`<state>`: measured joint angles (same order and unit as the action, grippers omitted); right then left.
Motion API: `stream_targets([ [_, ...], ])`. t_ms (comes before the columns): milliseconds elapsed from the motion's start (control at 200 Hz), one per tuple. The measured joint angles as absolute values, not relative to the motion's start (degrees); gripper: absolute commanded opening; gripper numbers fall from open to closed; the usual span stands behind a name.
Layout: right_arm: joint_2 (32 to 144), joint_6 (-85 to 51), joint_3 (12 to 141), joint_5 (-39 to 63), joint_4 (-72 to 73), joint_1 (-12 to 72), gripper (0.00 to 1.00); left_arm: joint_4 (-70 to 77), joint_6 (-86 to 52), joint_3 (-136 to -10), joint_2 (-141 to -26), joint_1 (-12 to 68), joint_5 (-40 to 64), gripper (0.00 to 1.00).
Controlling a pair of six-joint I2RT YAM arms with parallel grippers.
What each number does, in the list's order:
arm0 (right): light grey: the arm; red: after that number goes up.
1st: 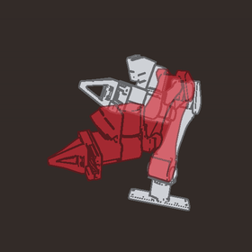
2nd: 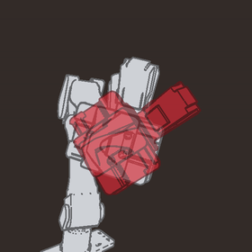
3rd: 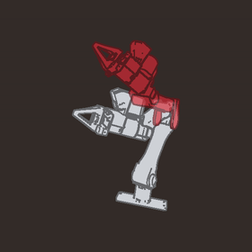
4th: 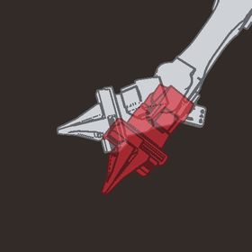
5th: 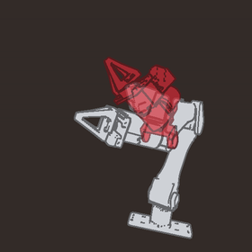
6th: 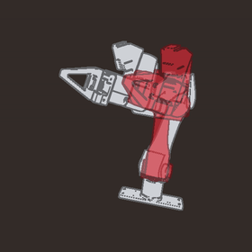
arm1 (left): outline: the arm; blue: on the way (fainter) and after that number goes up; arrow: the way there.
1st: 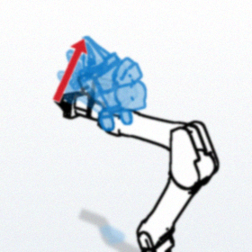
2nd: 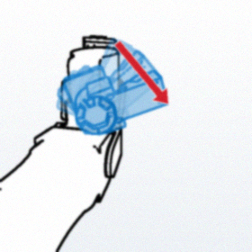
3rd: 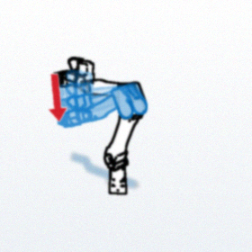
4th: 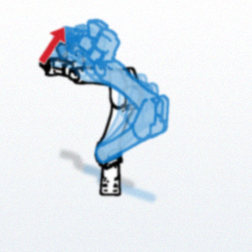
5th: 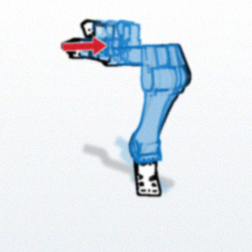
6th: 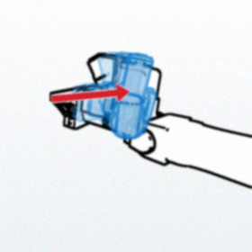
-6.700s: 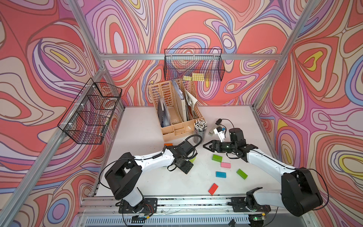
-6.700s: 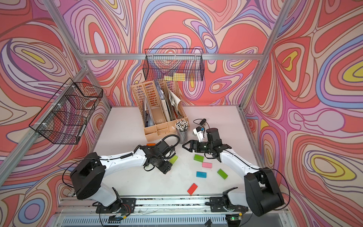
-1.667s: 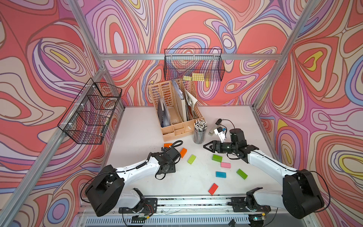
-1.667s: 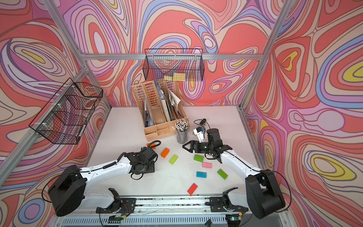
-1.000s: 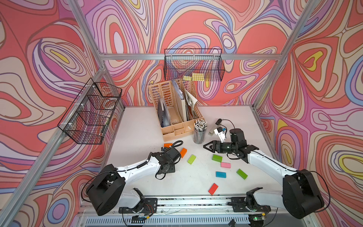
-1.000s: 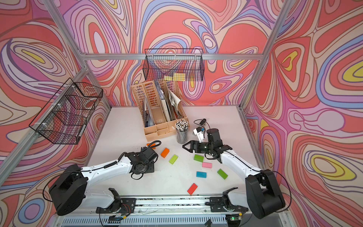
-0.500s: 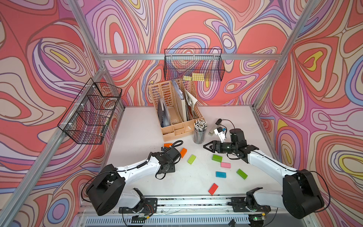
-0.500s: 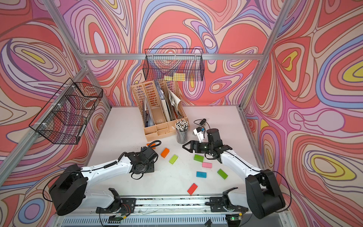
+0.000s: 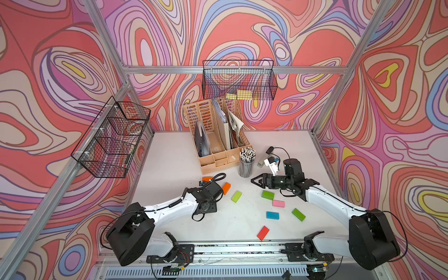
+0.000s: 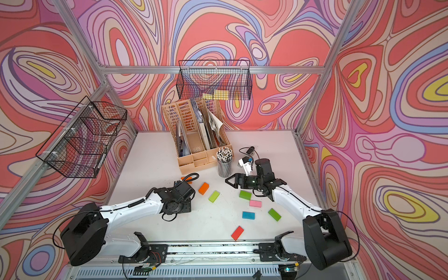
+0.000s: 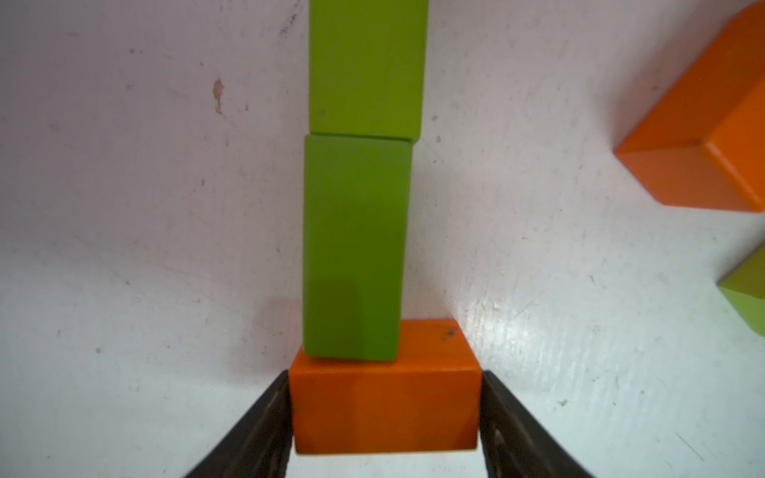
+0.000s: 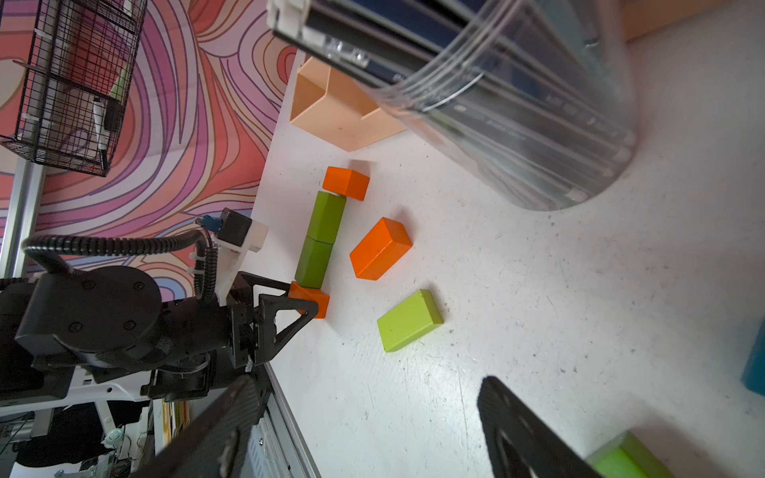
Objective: Assemble the letter c with building blocks
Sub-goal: Assemble the building block at the center of the board.
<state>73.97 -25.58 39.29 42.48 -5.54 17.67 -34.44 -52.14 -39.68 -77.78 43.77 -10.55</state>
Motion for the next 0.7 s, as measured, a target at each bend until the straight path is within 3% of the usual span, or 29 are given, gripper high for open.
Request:
stream_targets([
  [330, 74.0, -25.6, 39.3, 42.4, -5.5, 17.7, 0.88, -36.9, -49.4, -41.0, -72.8, 43.8, -12.7, 0.74],
  [526, 74.0, -25.6, 39.3, 42.4, -5.6, 17.7, 0.88, -37.2, -41.5, -45.7, -65.6, 43.8, -15.5, 0.73],
  [701, 74.0, -25.6, 39.3, 42.3, -5.6, 17.7, 0.88, -34.5, -33.1, -49.3, -68.3, 43.8, -15.6, 0.73],
])
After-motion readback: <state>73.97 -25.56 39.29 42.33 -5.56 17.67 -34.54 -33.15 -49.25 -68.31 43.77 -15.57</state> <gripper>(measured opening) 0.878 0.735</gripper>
